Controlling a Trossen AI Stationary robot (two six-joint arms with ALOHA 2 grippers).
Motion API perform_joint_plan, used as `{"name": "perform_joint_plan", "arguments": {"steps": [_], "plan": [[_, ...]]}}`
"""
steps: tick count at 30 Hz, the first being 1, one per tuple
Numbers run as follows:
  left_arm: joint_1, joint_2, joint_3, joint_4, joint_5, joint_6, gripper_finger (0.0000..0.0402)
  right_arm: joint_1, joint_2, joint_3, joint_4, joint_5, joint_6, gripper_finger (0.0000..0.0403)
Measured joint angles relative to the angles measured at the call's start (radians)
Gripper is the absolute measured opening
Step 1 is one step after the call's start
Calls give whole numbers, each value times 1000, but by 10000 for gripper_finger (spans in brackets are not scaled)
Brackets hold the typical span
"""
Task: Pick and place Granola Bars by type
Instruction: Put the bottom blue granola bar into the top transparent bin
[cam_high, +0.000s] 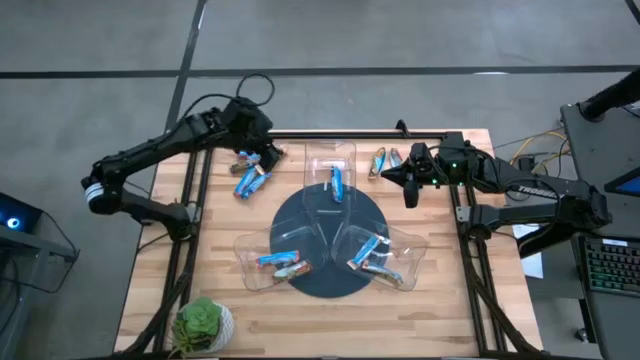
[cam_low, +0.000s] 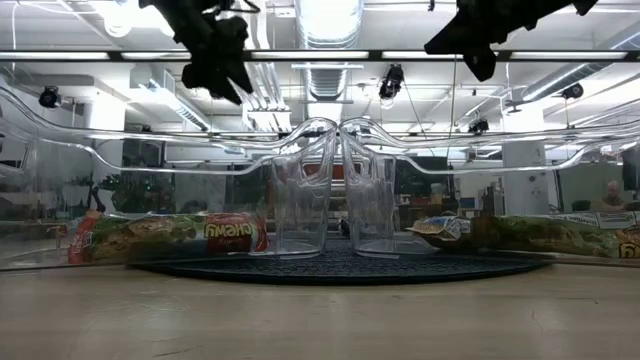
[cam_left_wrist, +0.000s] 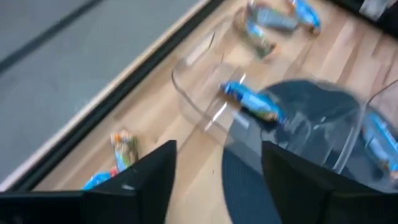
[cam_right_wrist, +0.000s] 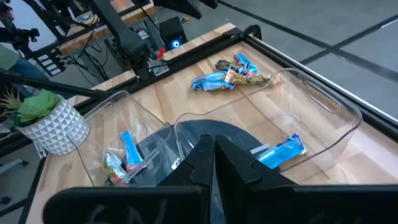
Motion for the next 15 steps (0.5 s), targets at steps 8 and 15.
{"name": "perform_joint_plan", "arguments": {"steps": [8, 15], "plan": [[0, 144, 128, -211, -6, 24, 283, 0, 0, 0, -2, -1, 2, 8], [0, 259, 153, -329, -12, 16, 284, 0, 0, 0, -2, -4, 15, 8]]}}
